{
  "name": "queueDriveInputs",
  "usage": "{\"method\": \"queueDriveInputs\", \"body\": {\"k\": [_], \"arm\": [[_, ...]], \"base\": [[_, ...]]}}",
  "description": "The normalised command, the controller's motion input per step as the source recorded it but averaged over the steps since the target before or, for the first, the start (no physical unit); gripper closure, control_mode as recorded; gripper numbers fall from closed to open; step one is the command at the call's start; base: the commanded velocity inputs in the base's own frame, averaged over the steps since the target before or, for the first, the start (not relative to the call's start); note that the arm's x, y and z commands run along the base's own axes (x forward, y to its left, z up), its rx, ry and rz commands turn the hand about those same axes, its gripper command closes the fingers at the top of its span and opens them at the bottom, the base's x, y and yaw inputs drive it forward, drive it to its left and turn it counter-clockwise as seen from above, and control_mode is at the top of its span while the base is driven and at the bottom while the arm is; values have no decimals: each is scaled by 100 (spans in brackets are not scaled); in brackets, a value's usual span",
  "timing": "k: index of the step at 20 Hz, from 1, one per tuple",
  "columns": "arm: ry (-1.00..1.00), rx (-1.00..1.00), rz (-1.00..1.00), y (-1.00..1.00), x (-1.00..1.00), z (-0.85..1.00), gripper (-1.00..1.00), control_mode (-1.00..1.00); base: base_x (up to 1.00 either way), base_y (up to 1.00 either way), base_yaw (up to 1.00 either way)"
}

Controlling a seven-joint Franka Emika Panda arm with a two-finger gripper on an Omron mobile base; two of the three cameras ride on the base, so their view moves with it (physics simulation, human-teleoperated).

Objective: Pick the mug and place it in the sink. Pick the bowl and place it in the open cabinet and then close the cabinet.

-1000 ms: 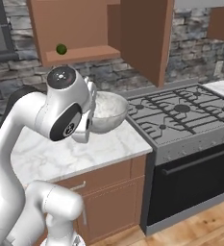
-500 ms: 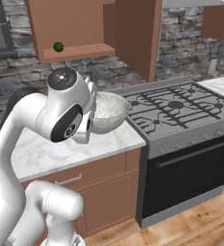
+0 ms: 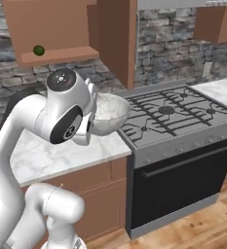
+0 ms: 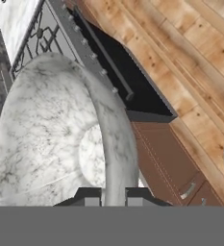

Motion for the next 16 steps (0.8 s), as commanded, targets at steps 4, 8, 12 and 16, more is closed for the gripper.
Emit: {"method": "queueDriveInputs", "body": {"k": [4, 8, 12, 16], "arm": [[0, 0, 0, 0, 0, 0, 100, 100], [0, 0, 0, 0, 0, 0, 100, 100], [0, 0, 0, 0, 0, 0, 100, 100], [0, 0, 0, 0, 0, 0, 100, 100]], "base": [[64, -3, 0], [81, 86, 0], [97, 70, 0], [76, 100, 6]]}}
